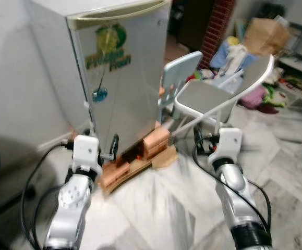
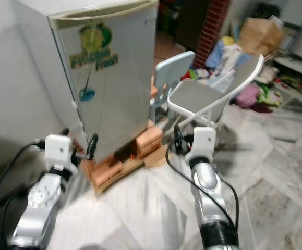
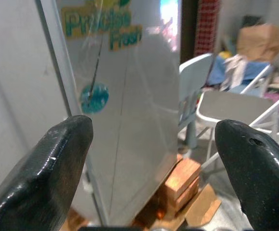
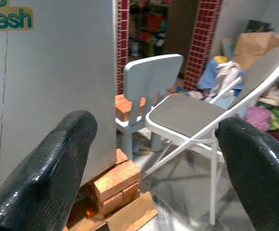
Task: Restocking fridge
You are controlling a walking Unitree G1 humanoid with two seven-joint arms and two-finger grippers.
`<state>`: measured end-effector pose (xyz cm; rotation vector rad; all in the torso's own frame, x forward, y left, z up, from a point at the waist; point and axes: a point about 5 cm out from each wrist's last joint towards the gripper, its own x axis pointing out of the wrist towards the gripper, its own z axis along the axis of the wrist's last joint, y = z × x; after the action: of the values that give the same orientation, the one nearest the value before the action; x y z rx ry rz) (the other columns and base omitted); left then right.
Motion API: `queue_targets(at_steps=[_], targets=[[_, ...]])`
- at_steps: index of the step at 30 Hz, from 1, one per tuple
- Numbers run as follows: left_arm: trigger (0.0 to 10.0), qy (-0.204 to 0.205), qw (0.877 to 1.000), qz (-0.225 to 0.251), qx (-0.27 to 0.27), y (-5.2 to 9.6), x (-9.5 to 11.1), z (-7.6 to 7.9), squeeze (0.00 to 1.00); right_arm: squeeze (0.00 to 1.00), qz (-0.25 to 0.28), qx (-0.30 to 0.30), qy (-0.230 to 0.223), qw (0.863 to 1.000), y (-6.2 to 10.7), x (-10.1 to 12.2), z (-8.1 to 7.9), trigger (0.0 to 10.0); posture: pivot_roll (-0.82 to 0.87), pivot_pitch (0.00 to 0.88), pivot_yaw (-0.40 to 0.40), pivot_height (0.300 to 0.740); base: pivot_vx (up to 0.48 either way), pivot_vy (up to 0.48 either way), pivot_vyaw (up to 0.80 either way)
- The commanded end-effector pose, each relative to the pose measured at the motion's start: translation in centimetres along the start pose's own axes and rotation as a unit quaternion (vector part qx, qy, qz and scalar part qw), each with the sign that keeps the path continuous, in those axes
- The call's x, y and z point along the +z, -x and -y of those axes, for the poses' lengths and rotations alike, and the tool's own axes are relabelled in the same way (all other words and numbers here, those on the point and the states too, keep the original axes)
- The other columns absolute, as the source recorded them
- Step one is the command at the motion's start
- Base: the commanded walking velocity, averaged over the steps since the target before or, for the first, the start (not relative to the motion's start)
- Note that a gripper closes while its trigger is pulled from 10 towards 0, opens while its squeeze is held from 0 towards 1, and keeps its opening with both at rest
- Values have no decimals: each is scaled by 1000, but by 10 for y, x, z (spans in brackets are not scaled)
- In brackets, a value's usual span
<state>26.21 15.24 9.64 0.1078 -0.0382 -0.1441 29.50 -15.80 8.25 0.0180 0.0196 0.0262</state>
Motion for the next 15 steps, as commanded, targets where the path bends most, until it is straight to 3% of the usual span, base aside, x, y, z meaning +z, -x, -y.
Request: queue_targets(at_steps=[1, 10, 15], targets=[[10000, -8, 1000, 0, 3, -1, 1, -4, 0, 0, 9, 8, -3, 1000, -2, 4, -8, 10000, 103, 0, -40, 740, 0, 420, -800], [10000, -2, 1000, -3, 1, -4, 1, -6, 0, 0, 14, 1, 0, 1000, -7, 5, -3, 10000, 110, 0, -40, 740, 216, 416, -800], [10000, -4, 1000, -11, 8, 1, -4, -9, 0, 0, 13, 0, 1, 1000, -7, 4, -4, 10000, 114, 0, -41, 740, 0, 420, -594]])
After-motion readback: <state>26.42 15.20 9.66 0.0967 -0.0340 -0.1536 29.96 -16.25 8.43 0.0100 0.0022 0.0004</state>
